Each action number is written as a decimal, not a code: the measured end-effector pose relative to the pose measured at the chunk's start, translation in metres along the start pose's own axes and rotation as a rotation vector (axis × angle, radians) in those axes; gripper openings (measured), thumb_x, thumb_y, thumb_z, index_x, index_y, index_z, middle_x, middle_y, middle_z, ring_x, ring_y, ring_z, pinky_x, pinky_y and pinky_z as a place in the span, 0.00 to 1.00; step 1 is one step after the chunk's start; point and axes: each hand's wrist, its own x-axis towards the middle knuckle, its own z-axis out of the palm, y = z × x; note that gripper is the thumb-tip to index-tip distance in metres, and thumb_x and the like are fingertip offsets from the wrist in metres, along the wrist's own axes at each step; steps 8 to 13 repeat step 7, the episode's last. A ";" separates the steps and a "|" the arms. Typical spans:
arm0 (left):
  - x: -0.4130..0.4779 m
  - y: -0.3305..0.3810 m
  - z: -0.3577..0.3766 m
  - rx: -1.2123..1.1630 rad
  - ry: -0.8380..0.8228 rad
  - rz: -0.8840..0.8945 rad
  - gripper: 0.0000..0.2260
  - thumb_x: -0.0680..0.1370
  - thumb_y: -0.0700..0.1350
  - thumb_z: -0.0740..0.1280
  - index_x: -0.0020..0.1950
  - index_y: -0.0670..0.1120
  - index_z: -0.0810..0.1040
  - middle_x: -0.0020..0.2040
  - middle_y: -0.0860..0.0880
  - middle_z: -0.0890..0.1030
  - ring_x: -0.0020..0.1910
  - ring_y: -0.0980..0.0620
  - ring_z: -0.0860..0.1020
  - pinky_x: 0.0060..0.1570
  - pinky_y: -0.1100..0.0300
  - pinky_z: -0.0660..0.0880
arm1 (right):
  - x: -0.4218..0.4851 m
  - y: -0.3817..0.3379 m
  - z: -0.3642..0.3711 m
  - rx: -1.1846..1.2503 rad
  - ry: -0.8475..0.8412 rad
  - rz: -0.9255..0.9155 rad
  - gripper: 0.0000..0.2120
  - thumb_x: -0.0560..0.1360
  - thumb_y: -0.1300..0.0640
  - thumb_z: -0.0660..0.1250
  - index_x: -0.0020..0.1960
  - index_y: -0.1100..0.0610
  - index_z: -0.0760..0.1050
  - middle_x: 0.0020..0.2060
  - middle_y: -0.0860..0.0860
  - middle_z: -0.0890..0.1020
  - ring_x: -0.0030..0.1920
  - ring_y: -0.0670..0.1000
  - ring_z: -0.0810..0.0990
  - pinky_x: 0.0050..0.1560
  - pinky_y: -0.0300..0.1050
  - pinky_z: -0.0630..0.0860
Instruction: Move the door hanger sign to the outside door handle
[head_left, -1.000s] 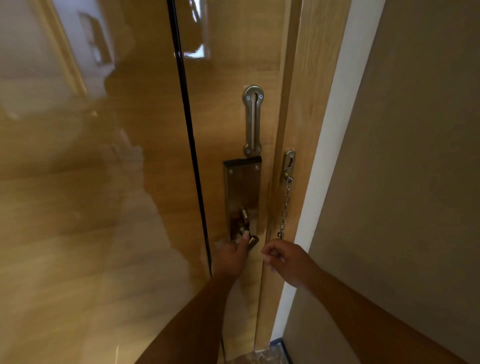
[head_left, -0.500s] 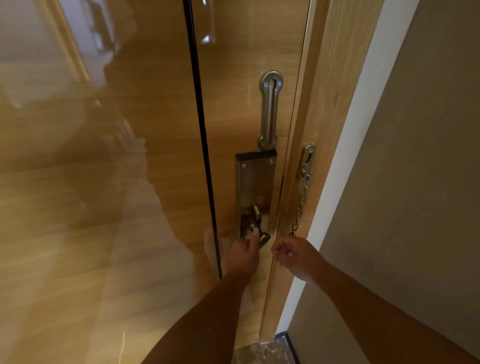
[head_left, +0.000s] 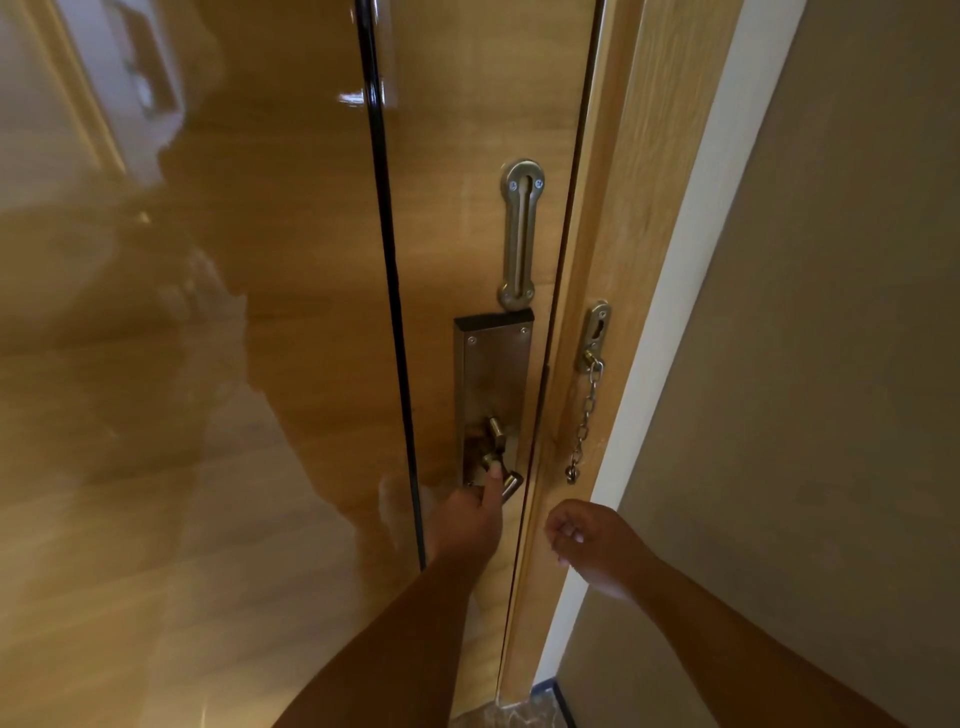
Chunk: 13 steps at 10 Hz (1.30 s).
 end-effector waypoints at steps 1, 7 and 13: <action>0.004 -0.003 0.000 -0.069 -0.064 0.010 0.32 0.67 0.74 0.49 0.25 0.48 0.72 0.19 0.53 0.71 0.20 0.60 0.71 0.26 0.60 0.69 | -0.010 -0.001 -0.002 0.040 0.048 0.053 0.11 0.73 0.61 0.61 0.36 0.47 0.72 0.32 0.48 0.78 0.35 0.47 0.79 0.33 0.32 0.72; -0.023 0.069 -0.086 0.207 -0.205 0.220 0.19 0.74 0.64 0.56 0.50 0.52 0.77 0.43 0.51 0.80 0.44 0.50 0.79 0.46 0.48 0.77 | -0.106 -0.001 -0.006 0.235 0.129 0.103 0.10 0.74 0.63 0.58 0.38 0.54 0.75 0.33 0.53 0.80 0.34 0.51 0.80 0.39 0.45 0.74; -0.023 0.069 -0.086 0.207 -0.205 0.220 0.19 0.74 0.64 0.56 0.50 0.52 0.77 0.43 0.51 0.80 0.44 0.50 0.79 0.46 0.48 0.77 | -0.106 -0.001 -0.006 0.235 0.129 0.103 0.10 0.74 0.63 0.58 0.38 0.54 0.75 0.33 0.53 0.80 0.34 0.51 0.80 0.39 0.45 0.74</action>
